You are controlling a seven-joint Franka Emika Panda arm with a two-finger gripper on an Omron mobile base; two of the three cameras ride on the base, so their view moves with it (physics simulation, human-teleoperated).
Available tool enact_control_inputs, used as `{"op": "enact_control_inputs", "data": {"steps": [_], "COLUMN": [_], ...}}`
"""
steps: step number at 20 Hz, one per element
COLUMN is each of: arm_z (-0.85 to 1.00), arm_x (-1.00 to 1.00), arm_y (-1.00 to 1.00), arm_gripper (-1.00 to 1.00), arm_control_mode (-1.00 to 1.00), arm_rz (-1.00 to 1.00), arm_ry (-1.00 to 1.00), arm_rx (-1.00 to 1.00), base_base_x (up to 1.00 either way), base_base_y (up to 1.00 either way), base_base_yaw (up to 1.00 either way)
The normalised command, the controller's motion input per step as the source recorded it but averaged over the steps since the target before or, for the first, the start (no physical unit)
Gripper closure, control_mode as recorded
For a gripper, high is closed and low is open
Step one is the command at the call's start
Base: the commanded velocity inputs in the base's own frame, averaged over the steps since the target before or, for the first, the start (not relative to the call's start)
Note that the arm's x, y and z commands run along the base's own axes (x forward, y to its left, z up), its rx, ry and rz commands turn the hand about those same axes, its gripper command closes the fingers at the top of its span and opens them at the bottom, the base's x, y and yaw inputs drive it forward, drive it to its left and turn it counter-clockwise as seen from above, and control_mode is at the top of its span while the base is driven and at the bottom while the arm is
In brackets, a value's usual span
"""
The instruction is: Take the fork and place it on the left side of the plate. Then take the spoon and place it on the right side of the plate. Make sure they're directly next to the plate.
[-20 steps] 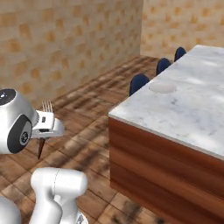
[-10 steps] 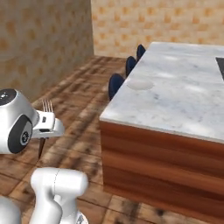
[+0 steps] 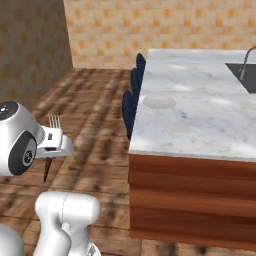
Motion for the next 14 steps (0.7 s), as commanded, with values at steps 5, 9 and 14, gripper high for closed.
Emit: {"op": "enact_control_inputs", "data": {"steps": [5, 9, 14], "arm_z": [0.00, 0.00, 0.00], "arm_x": [0.00, 0.00, 0.00], "arm_y": [0.00, 0.00, 0.00], "arm_gripper": [1.00, 1.00, 1.00], "arm_control_mode": [1.00, 1.00, 1.00], "arm_rz": [0.00, 0.00, 0.00], "arm_ry": [0.00, 0.00, 0.00], "arm_rx": [0.00, 0.00, 0.00], "base_base_x": [0.58, 0.58, 0.50], "base_base_y": [0.84, 0.85, 0.88], "base_base_yaw": [-0.40, -0.39, -0.38]}}
